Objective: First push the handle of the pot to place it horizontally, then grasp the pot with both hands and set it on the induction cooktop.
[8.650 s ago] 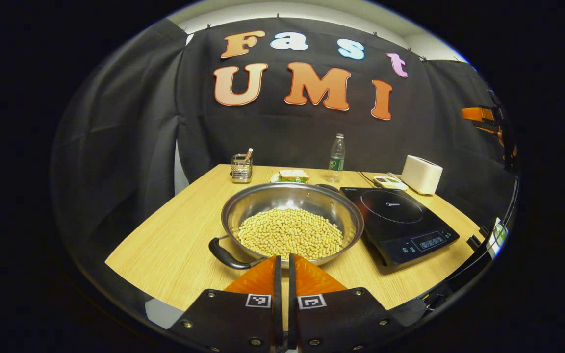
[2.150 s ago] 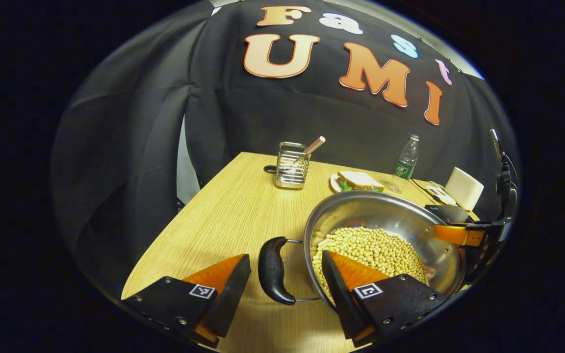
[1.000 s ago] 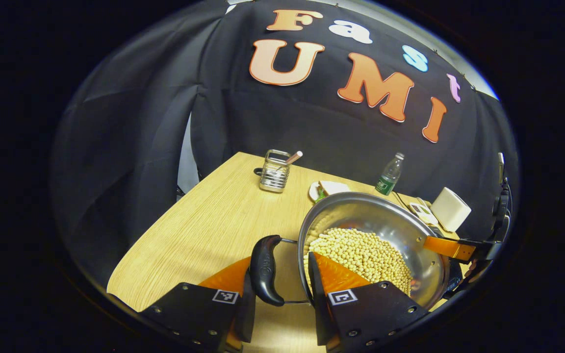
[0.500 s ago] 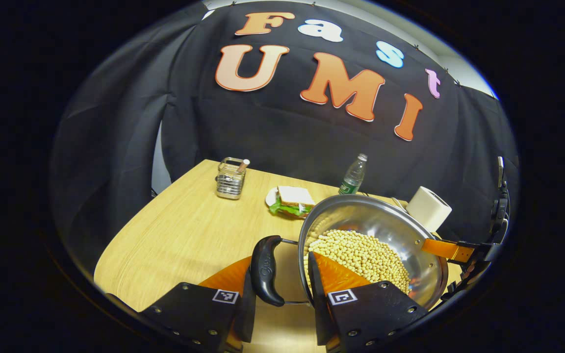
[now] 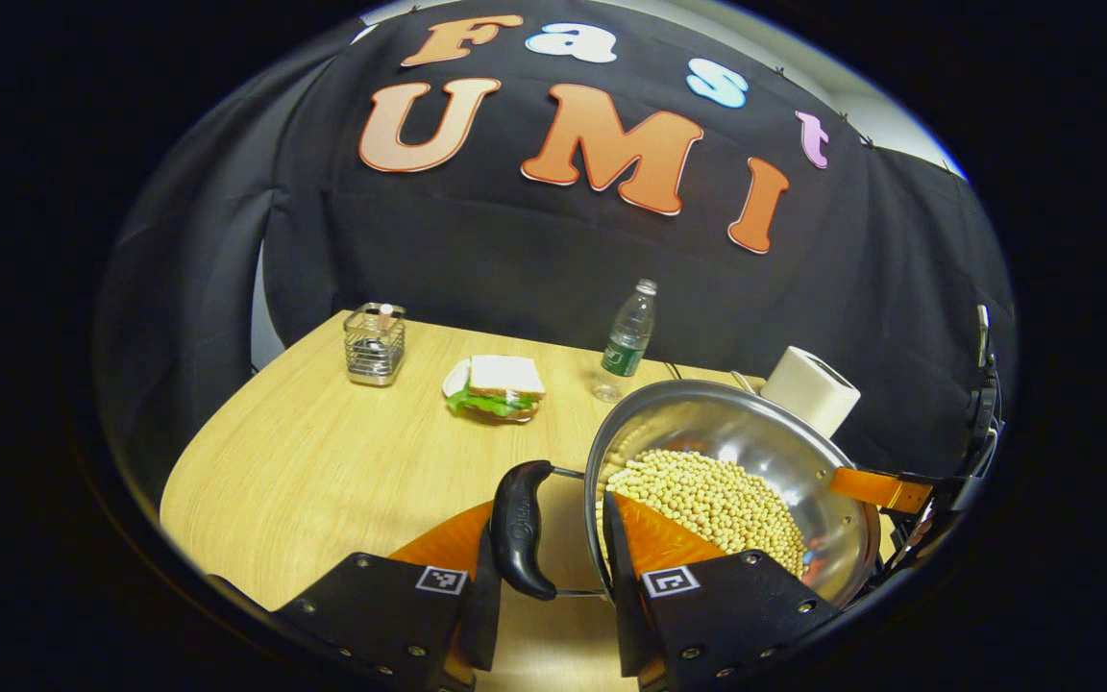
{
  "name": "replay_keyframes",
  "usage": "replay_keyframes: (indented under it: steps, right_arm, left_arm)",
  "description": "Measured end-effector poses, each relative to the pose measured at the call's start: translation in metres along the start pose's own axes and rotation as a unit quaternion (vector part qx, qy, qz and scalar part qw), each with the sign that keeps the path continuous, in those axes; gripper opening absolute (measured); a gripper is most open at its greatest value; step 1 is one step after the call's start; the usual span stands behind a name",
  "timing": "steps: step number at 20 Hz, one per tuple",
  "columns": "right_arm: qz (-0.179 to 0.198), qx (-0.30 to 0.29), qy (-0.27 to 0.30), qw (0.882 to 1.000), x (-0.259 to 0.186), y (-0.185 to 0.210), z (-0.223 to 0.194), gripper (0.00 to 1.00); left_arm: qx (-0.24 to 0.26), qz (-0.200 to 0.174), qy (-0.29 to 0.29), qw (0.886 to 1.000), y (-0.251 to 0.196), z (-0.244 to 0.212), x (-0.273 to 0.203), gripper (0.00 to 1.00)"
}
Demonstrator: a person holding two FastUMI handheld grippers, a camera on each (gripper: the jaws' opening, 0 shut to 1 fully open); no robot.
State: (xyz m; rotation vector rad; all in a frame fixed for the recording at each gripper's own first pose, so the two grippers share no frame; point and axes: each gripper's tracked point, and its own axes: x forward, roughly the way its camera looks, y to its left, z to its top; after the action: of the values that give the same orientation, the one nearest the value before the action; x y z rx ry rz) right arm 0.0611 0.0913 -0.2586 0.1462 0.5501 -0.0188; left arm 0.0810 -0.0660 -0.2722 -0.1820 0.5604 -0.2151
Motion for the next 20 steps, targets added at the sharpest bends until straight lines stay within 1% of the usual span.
replay_keyframes:
  steps: [8,15,17,19,20]
  right_arm:
    - [-0.037,0.01,-0.002,0.999,0.003,-0.06,0.008,0.51]
    - [-0.049,0.018,0.009,0.999,0.011,-0.079,0.006,0.51]
    - [-0.05,0.019,0.012,0.998,0.012,-0.084,0.006,0.51]
    - [-0.052,0.018,0.017,0.998,0.015,-0.085,0.004,0.51]
    - [-0.053,0.017,0.02,0.998,0.017,-0.086,0.003,0.51]
  left_arm:
    - [0.009,-0.033,0.026,0.999,-0.059,-0.016,0.032,0.51]
    - [0.015,-0.039,0.035,0.999,-0.081,-0.021,0.048,0.51]
    - [0.016,-0.039,0.04,0.998,-0.083,-0.026,0.05,0.52]
    - [0.015,-0.039,0.048,0.998,-0.084,-0.03,0.056,0.5]
    - [0.014,-0.039,0.051,0.998,-0.082,-0.033,0.057,0.51]
